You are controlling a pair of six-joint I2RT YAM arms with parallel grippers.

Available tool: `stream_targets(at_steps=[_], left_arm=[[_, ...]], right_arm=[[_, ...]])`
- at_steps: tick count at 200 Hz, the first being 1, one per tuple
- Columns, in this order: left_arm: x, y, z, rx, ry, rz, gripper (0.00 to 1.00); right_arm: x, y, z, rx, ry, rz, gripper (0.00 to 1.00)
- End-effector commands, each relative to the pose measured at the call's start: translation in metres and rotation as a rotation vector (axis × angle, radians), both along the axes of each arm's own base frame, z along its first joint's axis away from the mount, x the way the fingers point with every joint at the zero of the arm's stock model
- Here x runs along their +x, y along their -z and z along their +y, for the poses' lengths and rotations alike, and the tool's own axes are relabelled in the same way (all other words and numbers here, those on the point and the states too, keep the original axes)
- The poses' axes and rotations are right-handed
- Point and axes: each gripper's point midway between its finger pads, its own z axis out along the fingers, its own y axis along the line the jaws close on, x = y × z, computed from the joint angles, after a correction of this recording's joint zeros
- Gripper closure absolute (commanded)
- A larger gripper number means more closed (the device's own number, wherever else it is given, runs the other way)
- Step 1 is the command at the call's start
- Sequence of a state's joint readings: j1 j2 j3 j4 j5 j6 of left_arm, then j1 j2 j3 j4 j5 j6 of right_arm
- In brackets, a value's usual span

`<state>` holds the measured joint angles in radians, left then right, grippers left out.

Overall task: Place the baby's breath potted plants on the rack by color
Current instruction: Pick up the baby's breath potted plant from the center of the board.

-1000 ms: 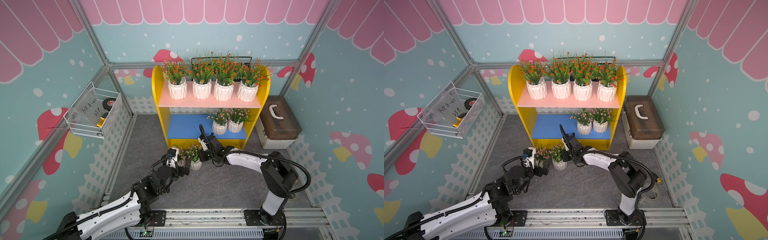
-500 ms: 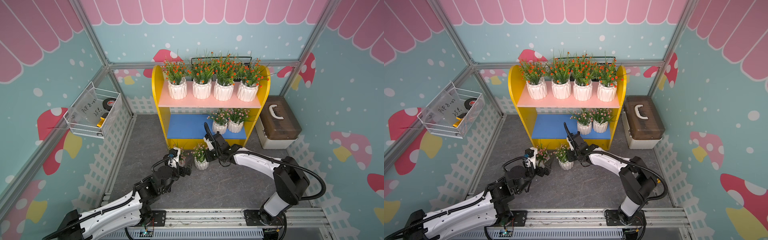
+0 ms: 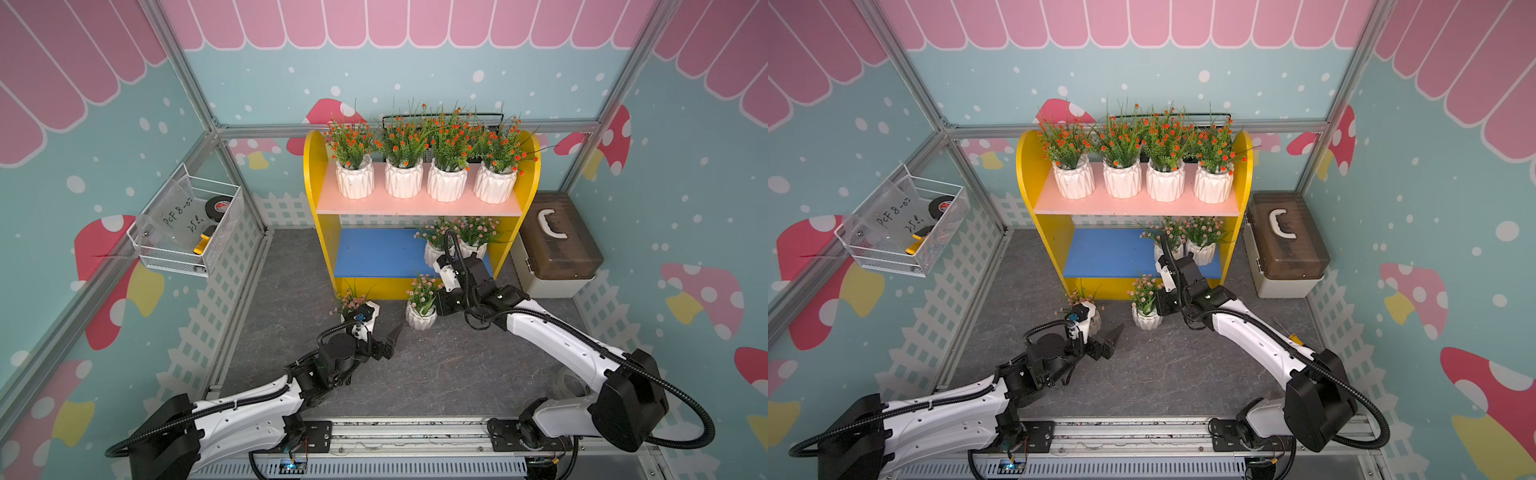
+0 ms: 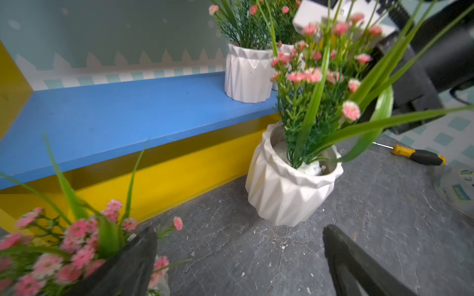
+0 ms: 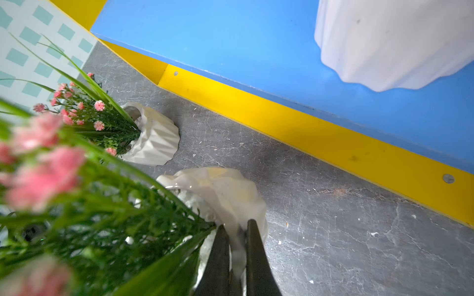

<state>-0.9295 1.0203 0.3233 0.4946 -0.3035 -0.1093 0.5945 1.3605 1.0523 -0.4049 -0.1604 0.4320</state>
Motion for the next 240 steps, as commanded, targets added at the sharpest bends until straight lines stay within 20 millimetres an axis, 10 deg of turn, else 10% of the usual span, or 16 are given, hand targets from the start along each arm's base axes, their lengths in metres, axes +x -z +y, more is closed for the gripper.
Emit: stream_targets(at_steps=[1, 114, 240], left_arm=[[-0.002, -0.014, -0.018, -0.043, 0.069, -0.074, 0.01], [0.013, -0.012, -0.097, 0.013, 0.184, -0.116, 0.01], [0.033, 0.002, -0.122, 0.029, 0.157, -0.099, 0.05]], right_arm=[[-0.003, -0.021, 0.006, 0.053, -0.043, -0.035, 1.0], [-0.012, -0.022, 0.006, 0.082, -0.056, -0.028, 1.0], [-0.018, -0.021, 0.005, 0.106, -0.059, -0.024, 1.0]])
